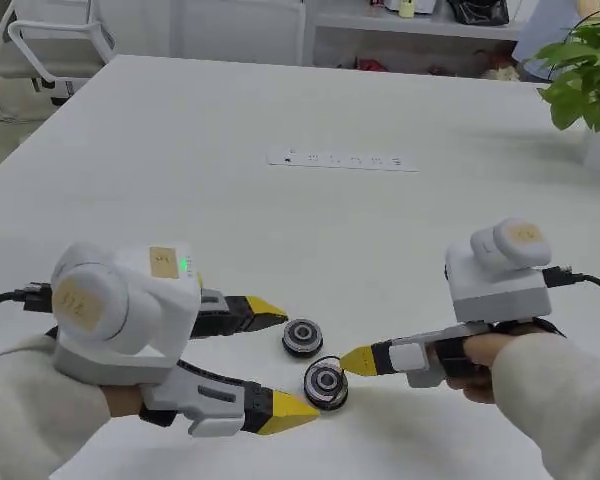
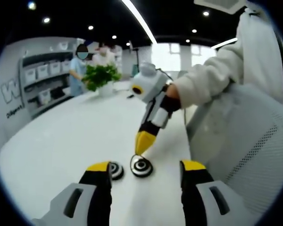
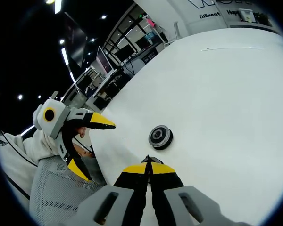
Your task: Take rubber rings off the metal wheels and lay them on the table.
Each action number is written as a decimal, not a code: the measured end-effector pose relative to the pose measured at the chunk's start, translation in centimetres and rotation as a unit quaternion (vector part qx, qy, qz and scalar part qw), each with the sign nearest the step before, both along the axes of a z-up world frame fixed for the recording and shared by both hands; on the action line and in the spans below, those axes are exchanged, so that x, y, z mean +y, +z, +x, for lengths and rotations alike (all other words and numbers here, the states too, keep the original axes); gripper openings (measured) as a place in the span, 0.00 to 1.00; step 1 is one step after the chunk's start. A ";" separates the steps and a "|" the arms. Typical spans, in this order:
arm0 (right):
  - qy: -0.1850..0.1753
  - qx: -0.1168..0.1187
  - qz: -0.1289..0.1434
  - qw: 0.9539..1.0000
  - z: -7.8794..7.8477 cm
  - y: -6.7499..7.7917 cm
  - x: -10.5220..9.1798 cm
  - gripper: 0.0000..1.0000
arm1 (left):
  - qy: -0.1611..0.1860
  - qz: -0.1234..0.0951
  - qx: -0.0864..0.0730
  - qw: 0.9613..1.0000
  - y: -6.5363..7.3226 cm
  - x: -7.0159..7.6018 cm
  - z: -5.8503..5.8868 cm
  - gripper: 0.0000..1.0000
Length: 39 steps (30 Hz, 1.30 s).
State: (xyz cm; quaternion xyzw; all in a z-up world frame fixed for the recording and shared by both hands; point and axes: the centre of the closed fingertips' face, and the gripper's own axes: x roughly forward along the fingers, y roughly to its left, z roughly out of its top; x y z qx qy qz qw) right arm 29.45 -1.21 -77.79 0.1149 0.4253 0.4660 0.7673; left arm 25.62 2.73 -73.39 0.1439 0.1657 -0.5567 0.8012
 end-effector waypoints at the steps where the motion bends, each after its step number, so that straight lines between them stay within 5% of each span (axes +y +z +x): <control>1: -0.002 0.000 0.002 1.000 0.1 0.1 0.0 0.00 | 0.000 0.004 -0.003 1.000 0.0 0.2 -0.1 0.60; 9: -0.008 -0.006 0.026 1.000 0.4 1.3 0.5 0.00 | 0.005 0.023 -0.010 1.000 -0.4 1.2 -0.6 0.65; 22: -0.009 -0.011 0.051 0.999 0.3 2.6 1.4 0.00 | 0.053 0.004 -0.009 0.999 -0.2 3.5 -0.3 0.73; 39: 0.030 -0.006 0.047 0.998 -2.0 2.2 3.3 0.00 | 0.073 -0.008 0.033 0.997 -1.7 3.8 -0.9 0.93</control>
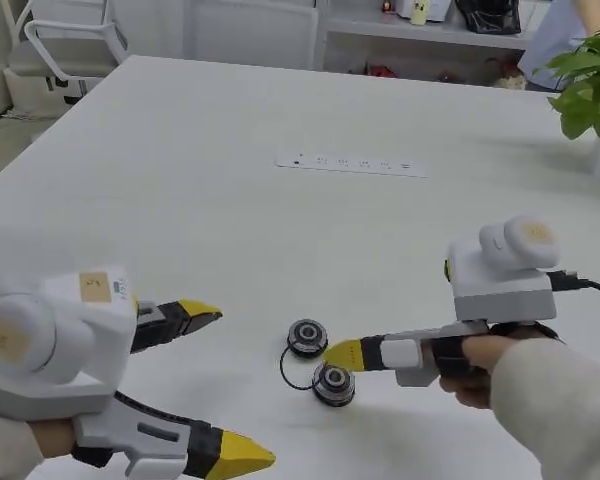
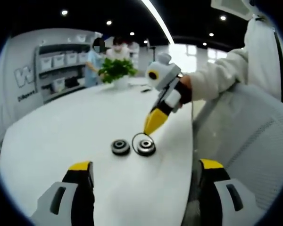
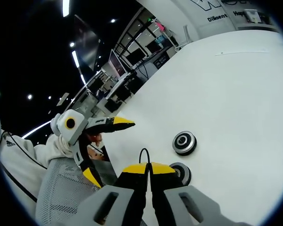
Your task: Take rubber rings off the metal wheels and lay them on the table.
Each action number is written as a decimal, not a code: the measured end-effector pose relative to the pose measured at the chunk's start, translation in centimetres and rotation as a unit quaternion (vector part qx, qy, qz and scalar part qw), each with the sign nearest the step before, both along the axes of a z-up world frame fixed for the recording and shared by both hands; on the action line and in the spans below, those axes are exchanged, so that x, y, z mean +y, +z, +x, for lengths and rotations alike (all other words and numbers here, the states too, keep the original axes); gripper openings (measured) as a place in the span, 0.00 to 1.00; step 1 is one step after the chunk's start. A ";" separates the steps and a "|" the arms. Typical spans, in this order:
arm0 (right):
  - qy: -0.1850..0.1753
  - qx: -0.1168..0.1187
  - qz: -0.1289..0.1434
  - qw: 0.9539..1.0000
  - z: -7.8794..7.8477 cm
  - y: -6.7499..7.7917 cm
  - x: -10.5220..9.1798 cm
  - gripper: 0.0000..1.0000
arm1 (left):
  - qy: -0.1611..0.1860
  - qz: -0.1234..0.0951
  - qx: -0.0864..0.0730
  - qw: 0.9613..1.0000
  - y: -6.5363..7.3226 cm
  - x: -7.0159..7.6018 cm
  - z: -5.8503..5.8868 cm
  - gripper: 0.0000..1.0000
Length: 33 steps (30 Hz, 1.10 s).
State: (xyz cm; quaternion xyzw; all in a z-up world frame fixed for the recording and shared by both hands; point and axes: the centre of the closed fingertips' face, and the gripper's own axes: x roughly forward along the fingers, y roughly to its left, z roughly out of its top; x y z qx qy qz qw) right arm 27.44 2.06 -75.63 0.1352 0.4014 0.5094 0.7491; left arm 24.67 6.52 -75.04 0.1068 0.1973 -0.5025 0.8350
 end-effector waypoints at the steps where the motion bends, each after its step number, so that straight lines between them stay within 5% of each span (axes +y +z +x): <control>1: 0.003 0.001 0.000 1.000 -0.2 0.0 0.1 0.00 | -0.002 0.003 0.002 1.000 -0.1 0.0 -0.1 0.94; 16: 0.063 0.007 -0.038 0.997 -2.6 -2.6 1.2 0.00 | -0.007 0.008 0.011 1.000 -0.7 -0.1 -0.4 0.95; 33: 0.073 -0.029 -0.067 0.995 -2.7 -4.0 1.5 0.00 | -0.017 0.016 0.024 0.999 -1.3 -0.2 -0.7 0.96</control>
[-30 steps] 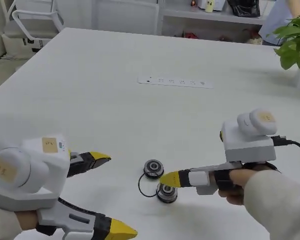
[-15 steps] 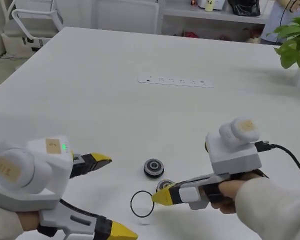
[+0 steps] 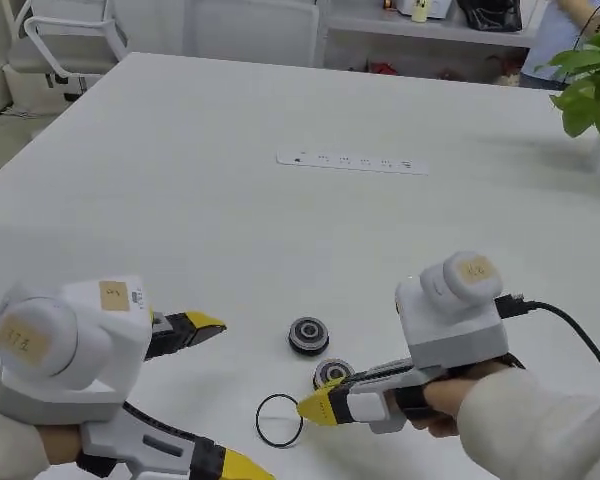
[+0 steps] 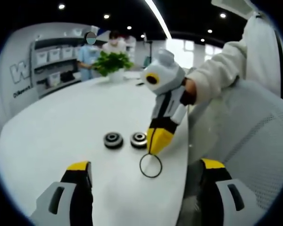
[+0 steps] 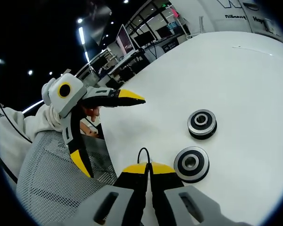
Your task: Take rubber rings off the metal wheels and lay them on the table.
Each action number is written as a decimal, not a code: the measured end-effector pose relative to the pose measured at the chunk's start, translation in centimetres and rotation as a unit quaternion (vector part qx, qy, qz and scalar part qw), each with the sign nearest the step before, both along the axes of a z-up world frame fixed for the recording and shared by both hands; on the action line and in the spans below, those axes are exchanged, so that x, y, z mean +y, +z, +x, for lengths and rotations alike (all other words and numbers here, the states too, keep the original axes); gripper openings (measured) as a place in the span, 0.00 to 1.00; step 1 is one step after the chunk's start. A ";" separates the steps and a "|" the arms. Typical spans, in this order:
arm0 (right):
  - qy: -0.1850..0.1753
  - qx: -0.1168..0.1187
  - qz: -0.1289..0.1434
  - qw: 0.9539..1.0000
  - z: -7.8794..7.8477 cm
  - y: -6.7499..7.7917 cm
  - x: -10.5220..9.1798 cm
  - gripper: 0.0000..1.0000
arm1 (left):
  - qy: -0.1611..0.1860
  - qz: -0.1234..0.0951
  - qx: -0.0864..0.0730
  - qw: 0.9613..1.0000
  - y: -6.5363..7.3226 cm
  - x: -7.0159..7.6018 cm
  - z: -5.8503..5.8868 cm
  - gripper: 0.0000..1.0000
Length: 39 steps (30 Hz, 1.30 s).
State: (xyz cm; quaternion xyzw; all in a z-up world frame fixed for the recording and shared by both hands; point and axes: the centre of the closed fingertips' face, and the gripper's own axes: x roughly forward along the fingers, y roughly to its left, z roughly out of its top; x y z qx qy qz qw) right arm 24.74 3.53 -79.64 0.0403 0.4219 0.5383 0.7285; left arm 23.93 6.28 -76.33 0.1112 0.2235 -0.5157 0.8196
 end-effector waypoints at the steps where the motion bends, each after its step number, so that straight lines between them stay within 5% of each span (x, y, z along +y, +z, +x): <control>1: 0.001 -0.002 0.000 1.000 0.0 0.0 0.0 0.00 | -0.001 -0.001 0.000 1.000 0.0 0.0 0.0 0.96; 26: 0.003 -0.040 -0.015 0.999 0.7 -0.3 0.0 0.06 | -0.005 0.003 0.005 1.000 -0.3 0.0 -0.2 0.96; 39: -0.022 -0.070 0.003 0.997 2.7 1.8 -0.6 0.09 | -0.004 0.002 0.006 1.000 -0.3 0.0 -0.2 0.96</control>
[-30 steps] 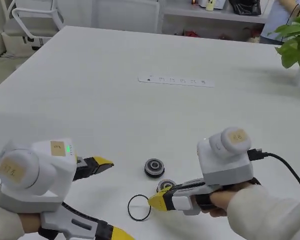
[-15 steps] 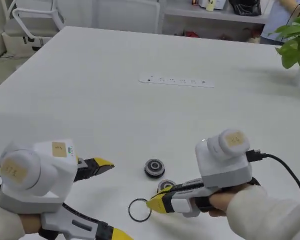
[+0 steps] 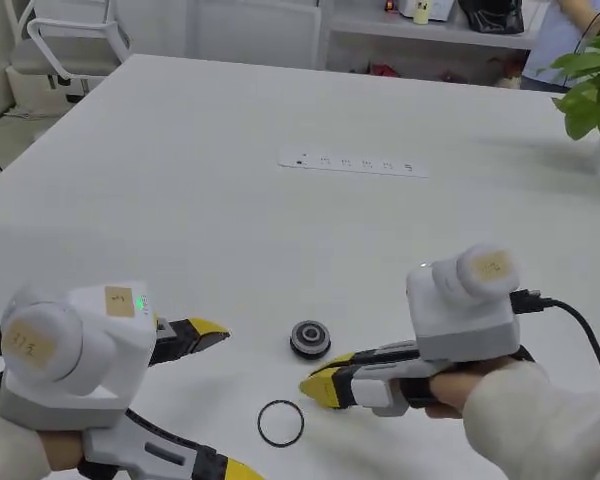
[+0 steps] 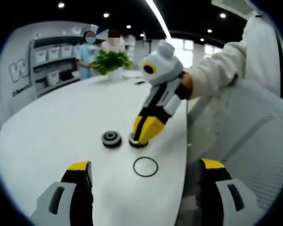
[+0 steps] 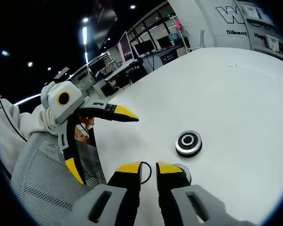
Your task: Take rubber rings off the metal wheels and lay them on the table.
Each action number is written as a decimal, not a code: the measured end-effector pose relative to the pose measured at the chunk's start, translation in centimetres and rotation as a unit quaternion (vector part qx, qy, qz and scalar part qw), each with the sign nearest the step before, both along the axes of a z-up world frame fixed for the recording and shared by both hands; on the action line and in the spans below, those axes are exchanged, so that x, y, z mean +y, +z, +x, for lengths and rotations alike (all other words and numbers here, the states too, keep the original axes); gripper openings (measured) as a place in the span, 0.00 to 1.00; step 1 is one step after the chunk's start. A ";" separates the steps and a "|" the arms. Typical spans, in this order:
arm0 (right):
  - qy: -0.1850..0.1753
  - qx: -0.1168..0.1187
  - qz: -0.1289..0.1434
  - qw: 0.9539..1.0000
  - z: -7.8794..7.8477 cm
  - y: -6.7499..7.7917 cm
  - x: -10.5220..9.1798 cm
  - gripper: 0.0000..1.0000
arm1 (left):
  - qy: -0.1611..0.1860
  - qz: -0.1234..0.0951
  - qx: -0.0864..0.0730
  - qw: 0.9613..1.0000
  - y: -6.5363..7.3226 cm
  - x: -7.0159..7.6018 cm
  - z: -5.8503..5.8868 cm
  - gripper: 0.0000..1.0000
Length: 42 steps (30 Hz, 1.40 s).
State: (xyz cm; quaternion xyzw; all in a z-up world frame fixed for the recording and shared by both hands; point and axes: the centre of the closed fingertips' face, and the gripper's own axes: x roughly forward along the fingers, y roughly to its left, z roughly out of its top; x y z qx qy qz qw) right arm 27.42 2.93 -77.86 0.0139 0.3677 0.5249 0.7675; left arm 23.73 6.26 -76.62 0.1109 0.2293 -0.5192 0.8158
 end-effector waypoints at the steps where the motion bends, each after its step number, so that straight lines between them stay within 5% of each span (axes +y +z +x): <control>1: -0.003 -0.004 0.001 1.000 0.2 0.2 -0.1 0.09 | 0.000 0.000 0.000 1.000 0.0 0.0 0.0 0.95; 23: -0.073 -0.042 0.039 0.996 4.3 3.4 -3.2 0.16 | 0.011 -0.010 -0.004 1.000 0.4 0.2 0.4 0.90; 35: -0.099 -0.026 0.055 0.993 4.8 3.8 -3.7 0.16 | 0.021 -0.048 -0.021 0.998 2.9 -0.2 1.3 0.82; 42: -0.104 -0.023 0.060 0.992 4.8 4.0 -3.7 0.14 | 0.006 -0.026 -0.047 0.999 5.1 -0.6 2.2 0.76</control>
